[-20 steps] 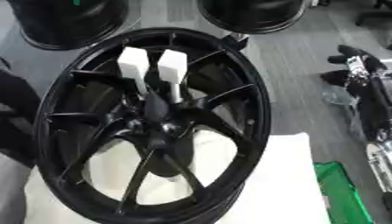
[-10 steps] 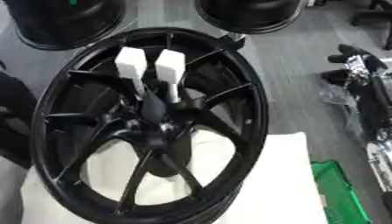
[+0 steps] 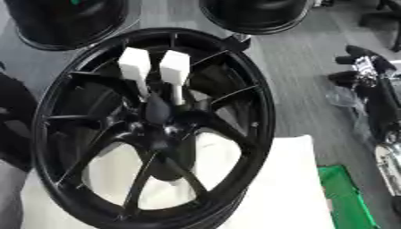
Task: Pull the pin out of the wheel hub.
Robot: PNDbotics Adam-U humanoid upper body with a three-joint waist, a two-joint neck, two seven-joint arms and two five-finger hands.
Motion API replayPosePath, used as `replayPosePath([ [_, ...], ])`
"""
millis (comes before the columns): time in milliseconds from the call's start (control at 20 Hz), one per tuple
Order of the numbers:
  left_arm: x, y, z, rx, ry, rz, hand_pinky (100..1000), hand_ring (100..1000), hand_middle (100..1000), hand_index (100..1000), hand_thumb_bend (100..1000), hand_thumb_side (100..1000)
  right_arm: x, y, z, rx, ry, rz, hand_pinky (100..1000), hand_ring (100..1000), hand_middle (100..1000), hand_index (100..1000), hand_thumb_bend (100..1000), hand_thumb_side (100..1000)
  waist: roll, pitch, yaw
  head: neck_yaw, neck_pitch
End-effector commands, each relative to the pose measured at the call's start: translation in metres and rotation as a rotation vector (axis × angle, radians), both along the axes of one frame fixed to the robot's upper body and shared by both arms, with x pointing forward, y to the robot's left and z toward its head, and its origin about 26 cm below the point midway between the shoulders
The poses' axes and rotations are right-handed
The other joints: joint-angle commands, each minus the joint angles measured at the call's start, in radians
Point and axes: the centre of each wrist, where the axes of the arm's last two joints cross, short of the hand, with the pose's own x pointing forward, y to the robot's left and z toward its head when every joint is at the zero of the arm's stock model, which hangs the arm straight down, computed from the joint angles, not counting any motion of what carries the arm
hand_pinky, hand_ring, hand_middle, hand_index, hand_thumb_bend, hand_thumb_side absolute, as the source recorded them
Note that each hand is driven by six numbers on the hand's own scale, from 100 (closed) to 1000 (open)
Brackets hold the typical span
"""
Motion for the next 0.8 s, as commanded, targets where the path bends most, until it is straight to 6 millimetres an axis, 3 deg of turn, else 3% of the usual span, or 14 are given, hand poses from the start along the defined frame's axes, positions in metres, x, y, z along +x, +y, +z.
replayPosePath([
  [50, -0.0020, 0.0005, 0.0149, 0.029, -0.029, -0.007, 695, 745, 786, 821, 298, 520, -0.0006, -0.0019, 0.0111, -0.017, -0.030, 0.001, 764, 654, 739, 854, 100, 772, 0.001, -0.014, 0.000, 0.001, -0.009],
  [200, -0.0022, 0.0000, 0.0152, 0.038, -0.029, -0.013, 721, 767, 807, 833, 341, 572, -0.0006, -0.0018, 0.0112, -0.019, -0.030, 0.002, 764, 654, 739, 854, 100, 772, 0.001, -0.014, 0.000, 0.001, -0.009],
  [500, -0.0023, -0.0010, 0.0158, 0.040, -0.036, -0.011, 700, 749, 785, 824, 278, 520, -0.0007, -0.0015, 0.0111, -0.020, -0.029, 0.004, 764, 654, 739, 854, 100, 772, 0.001, -0.015, 0.001, 0.004, -0.008],
  [600, -0.0021, -0.0013, 0.0158, 0.035, -0.041, -0.008, 687, 739, 774, 822, 242, 496, -0.0006, -0.0014, 0.0111, -0.020, -0.029, 0.004, 764, 654, 739, 854, 100, 771, 0.001, -0.015, 0.000, 0.004, -0.007],
  [700, -0.0020, -0.0016, 0.0172, 0.024, -0.062, 0.007, 654, 712, 751, 802, 100, 429, -0.0006, -0.0014, 0.0111, -0.020, -0.029, 0.003, 764, 654, 739, 854, 100, 771, 0.001, -0.015, 0.001, 0.005, -0.007],
  [800, -0.0021, -0.0055, 0.0217, -0.023, -0.155, 0.020, 619, 686, 726, 779, 100, 441, -0.0007, -0.0015, 0.0109, -0.019, -0.029, 0.003, 764, 654, 739, 854, 100, 770, 0.001, -0.016, 0.002, 0.006, -0.007],
])
